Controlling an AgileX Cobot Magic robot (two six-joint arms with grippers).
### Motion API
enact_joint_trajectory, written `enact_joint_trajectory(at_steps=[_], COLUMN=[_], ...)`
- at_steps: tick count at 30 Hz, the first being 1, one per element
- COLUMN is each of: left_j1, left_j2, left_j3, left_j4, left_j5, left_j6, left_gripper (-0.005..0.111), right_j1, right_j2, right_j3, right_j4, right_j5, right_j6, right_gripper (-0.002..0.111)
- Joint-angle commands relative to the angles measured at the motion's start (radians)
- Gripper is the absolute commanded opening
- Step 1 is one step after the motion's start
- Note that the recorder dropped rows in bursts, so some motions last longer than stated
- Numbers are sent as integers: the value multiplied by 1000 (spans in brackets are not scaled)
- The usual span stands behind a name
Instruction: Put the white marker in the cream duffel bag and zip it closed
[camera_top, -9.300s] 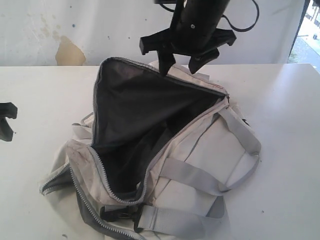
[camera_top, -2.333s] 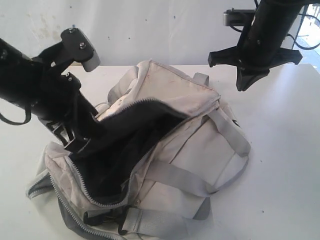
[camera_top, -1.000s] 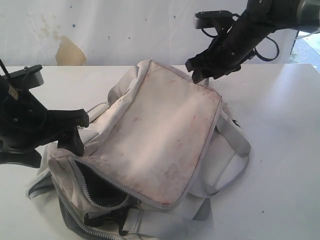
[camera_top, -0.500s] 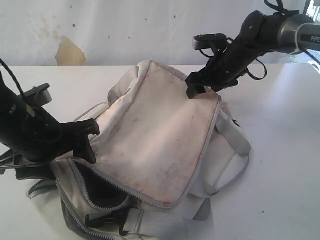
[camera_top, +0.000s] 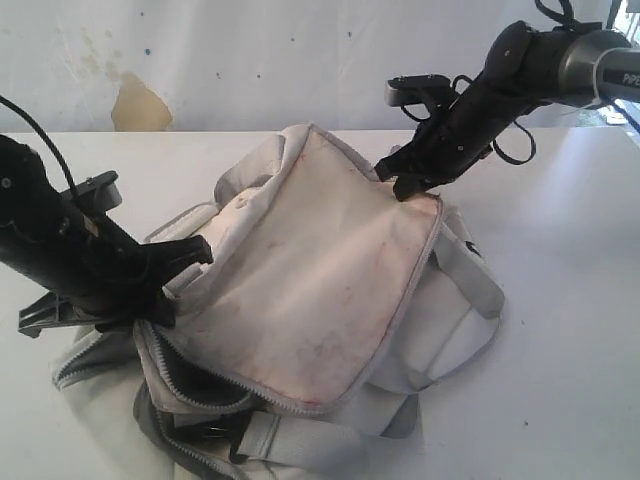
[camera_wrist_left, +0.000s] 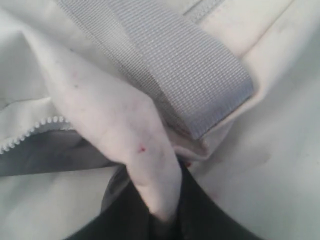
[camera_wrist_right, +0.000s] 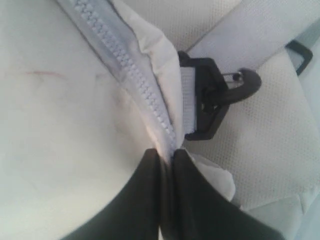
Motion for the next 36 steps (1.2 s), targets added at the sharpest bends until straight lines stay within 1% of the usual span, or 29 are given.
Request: enact_joint_trajectory(at_steps=[1,3,5,9,11,13,15,17,21,25,27,28,30,32,34,36], left_j1=[82,133,179,273,305,329,343,349,351,351,351,351,351,351,351,351], left_j2=[1,8,26,102,146,198,252,298,418,511,551,597,656,682,684,684], left_j3=[-74,-117,-168,-305,-369,-438,-510,-579,-737,-856,-914,-976,-1049,-1079,-1079,-1079], left_j4=[20,3,-49,-223,-311,-413,-502,-547,-578,-578,-588,-619,-647,-641,-641,-634], left_j5=[20,41,58,110,123,130,134,137,188,217,237,273,318,310,293,307], left_j6=[72,113,206,378,443,544,643,700,741,755,752,751,751,751,754,797], left_gripper=[1,1,1,1,1,1,1,1,1,1,1,1,1,1,1,2], right_j1=[-2,-2,-4,0,0,0,0,0,0,1,14,28,57,80,95,98], right_j2=[-27,-55,-89,-187,-244,-308,-362,-400,-456,-507,-529,-547,-567,-571,-571,-571], right_j3=[-3,-2,3,76,128,185,252,314,432,518,568,622,696,750,785,791], right_j4=[-144,-187,-196,-196,-194,-199,-215,-223,-212,-172,-150,-132,-118,-98,-91,-95], right_j5=[77,121,179,226,229,237,238,225,163,135,118,93,34,-7,-56,-88], right_j6=[211,298,359,428,460,489,544,582,662,707,707,727,736,744,744,744], right_gripper=[0,0,0,0,0,0,0,0,0,0,0,0,0,0,0,0])
